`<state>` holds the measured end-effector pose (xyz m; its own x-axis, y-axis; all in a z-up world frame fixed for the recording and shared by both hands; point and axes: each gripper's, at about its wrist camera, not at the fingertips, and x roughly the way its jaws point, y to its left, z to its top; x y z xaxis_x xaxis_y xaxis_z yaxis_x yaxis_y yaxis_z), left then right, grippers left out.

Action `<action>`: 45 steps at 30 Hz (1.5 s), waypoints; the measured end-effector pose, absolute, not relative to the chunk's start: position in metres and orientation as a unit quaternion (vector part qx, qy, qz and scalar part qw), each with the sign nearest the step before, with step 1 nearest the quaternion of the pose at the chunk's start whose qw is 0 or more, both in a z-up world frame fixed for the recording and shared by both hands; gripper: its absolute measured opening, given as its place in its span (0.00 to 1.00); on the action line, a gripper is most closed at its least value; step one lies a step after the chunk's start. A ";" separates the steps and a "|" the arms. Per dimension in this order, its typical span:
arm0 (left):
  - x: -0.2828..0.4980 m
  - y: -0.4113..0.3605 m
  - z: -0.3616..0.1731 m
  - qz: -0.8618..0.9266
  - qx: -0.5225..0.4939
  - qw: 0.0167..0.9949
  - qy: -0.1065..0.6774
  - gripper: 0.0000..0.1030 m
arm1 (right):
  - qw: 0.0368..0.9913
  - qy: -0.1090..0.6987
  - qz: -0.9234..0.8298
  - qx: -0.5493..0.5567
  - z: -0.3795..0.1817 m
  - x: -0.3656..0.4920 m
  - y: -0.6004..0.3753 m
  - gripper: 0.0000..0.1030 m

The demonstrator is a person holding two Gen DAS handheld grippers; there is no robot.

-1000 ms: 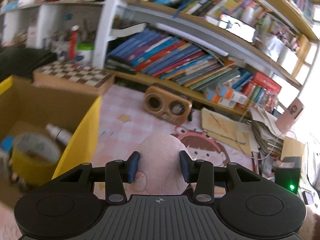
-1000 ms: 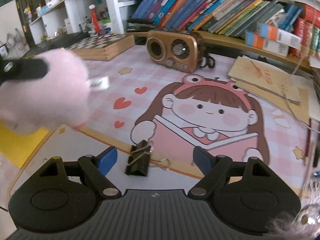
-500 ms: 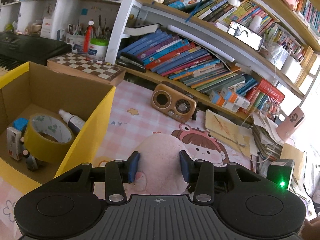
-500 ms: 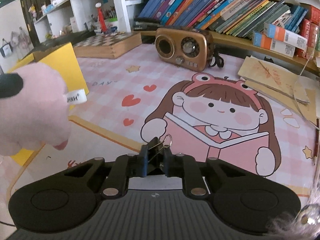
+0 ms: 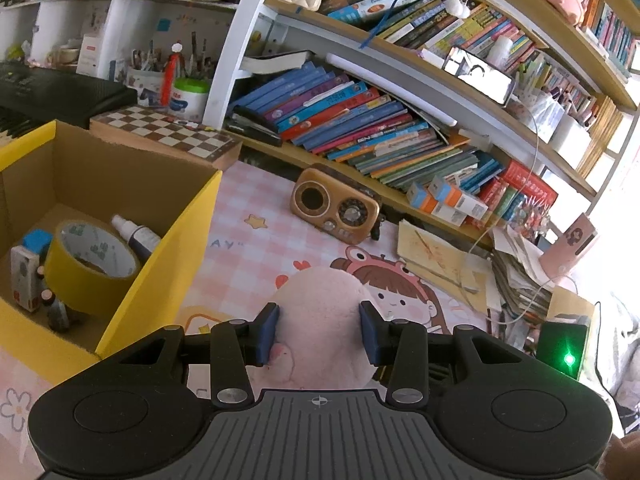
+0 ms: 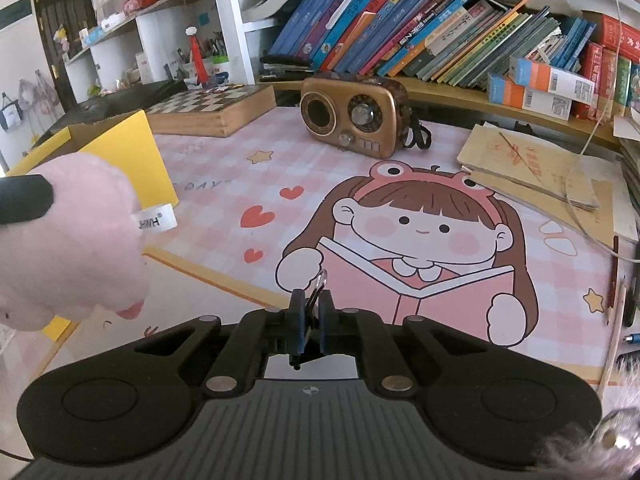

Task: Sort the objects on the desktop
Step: 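Lift the pig plush and binder clip and carry both toward the yellow box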

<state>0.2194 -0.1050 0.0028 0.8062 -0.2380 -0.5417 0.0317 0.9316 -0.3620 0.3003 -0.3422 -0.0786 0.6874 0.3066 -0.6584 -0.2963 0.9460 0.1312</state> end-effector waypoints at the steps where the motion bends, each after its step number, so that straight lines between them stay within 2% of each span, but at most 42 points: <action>1: 0.218 -0.105 0.003 -0.071 -0.171 0.935 0.303 0.40 | 0.918 0.362 0.162 0.006 -0.078 0.301 -0.342 0.07; 9: 0.211 -0.104 0.004 -0.063 -0.174 0.935 0.303 0.40 | 0.907 0.389 0.159 0.005 -0.088 0.308 -0.343 0.18; 15: 0.207 -0.103 0.006 -0.059 -0.176 0.935 0.301 0.40 | 0.913 0.371 0.170 0.013 -0.084 0.303 -0.347 0.07; 29: 0.186 -0.108 0.010 -0.092 -0.193 0.935 0.284 0.40 | 0.920 0.347 0.171 0.057 -0.044 0.256 -0.363 0.07; 45: 0.139 -0.077 0.009 -0.135 -0.204 0.930 0.273 0.40 | 0.928 0.339 0.155 0.033 -0.025 0.177 -0.337 0.07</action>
